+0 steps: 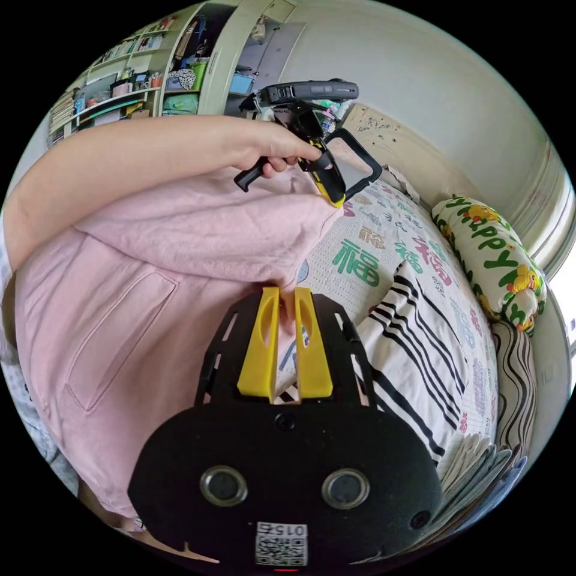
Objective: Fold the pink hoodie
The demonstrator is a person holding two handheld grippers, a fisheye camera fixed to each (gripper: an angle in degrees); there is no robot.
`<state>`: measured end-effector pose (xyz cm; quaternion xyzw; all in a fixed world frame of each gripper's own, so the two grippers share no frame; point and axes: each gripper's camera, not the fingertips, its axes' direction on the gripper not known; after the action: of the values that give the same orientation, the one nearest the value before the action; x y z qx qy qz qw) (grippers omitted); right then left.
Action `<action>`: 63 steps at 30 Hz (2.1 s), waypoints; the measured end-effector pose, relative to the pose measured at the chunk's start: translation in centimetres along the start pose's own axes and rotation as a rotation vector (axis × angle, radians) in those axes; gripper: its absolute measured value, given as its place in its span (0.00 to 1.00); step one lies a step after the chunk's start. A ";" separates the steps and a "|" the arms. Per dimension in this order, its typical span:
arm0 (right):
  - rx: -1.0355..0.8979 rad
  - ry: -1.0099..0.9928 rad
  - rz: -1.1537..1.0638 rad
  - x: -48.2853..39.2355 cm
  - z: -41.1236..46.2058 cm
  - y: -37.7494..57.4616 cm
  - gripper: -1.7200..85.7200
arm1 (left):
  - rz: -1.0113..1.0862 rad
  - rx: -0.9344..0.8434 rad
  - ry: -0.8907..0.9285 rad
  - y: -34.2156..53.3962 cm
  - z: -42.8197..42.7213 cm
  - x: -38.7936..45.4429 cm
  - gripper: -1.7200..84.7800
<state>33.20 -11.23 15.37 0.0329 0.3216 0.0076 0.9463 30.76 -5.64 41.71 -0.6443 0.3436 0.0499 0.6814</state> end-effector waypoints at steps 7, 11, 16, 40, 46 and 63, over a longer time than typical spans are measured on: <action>-0.014 -0.046 0.147 4.8 -1.6 1.5 0.06 | -0.047 0.150 0.008 0.2 -0.6 1.3 0.04; -0.088 -0.046 0.150 6.4 -1.2 2.0 0.05 | -0.066 0.144 0.007 0.3 0.8 2.0 0.04; -0.146 0.007 0.099 6.7 -1.4 2.4 0.06 | -0.024 0.136 0.024 0.8 0.5 2.3 0.04; -0.038 -0.100 0.028 9.0 -4.0 4.5 0.08 | 0.301 -0.053 -0.243 36.4 -15.4 12.6 0.12; -0.092 -0.079 0.000 9.1 -2.5 4.9 0.05 | 0.298 0.013 -0.245 39.0 -16.3 13.6 0.05; -0.021 -0.318 0.111 14.7 -1.0 7.6 0.02 | -0.019 0.272 0.027 41.6 -24.8 4.0 0.05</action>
<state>44.26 -3.05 6.14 0.0415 0.1654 0.0577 0.9837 2.52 -22.93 6.14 -0.5498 0.3502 -0.0126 0.7582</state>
